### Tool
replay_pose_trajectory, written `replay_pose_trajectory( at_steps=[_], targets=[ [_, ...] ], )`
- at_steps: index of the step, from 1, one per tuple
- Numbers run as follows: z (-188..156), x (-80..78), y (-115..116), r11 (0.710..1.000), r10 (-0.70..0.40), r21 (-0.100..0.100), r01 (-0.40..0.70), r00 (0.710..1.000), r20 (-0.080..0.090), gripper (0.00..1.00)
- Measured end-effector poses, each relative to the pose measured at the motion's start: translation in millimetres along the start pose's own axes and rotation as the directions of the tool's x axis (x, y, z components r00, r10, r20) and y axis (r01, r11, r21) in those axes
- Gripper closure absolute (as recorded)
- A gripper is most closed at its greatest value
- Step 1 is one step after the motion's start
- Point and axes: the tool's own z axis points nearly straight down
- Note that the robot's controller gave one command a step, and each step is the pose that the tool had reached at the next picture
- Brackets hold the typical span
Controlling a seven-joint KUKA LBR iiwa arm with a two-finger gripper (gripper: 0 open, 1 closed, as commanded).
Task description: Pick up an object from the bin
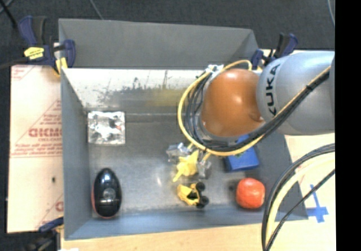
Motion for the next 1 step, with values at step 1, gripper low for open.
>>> replay_pose_trajectory(
  at_steps=[1],
  targets=[
    [0.1, 0.1, 0.1, 1.000, 0.001, 0.000, -0.001, 1.000, 0.000, 1.00]
  ],
)
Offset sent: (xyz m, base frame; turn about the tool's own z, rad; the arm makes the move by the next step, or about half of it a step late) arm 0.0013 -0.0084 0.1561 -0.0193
